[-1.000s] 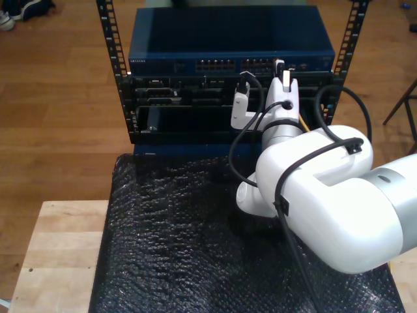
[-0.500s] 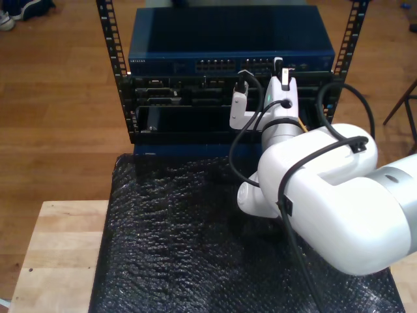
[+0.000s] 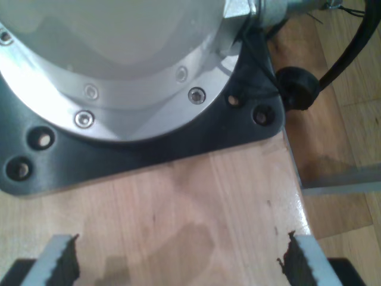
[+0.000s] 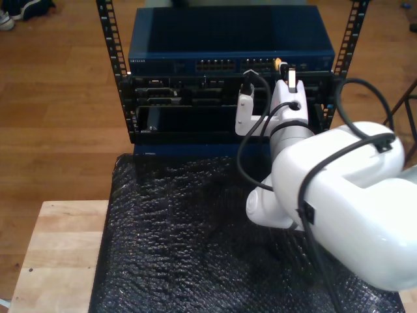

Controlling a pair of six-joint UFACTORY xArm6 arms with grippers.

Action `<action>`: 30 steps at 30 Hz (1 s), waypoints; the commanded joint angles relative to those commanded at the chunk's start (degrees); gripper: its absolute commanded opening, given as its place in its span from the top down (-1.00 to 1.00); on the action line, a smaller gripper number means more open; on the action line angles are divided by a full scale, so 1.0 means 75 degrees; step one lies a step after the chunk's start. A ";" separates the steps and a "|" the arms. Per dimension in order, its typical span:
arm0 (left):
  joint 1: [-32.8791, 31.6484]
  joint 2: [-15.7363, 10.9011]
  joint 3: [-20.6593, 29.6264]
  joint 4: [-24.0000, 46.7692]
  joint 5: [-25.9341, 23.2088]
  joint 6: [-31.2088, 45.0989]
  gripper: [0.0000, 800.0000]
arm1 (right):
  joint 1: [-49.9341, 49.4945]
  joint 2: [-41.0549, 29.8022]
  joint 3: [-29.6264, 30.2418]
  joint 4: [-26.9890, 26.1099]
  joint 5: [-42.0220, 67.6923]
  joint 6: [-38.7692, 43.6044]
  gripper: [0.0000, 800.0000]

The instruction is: Grab the cable and plug it in

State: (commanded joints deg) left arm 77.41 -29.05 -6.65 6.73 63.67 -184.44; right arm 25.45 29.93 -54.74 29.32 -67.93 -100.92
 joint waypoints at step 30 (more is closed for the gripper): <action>0.0000 0.0000 0.0000 0.0000 0.0000 0.0000 -1.00 | -0.1020 -0.4243 0.2567 -0.0070 0.4138 -0.0973 -0.56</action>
State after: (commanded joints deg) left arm 77.41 -29.05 -6.65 6.73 63.67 -184.44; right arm 17.80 -1.89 -35.48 28.79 -36.90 -108.22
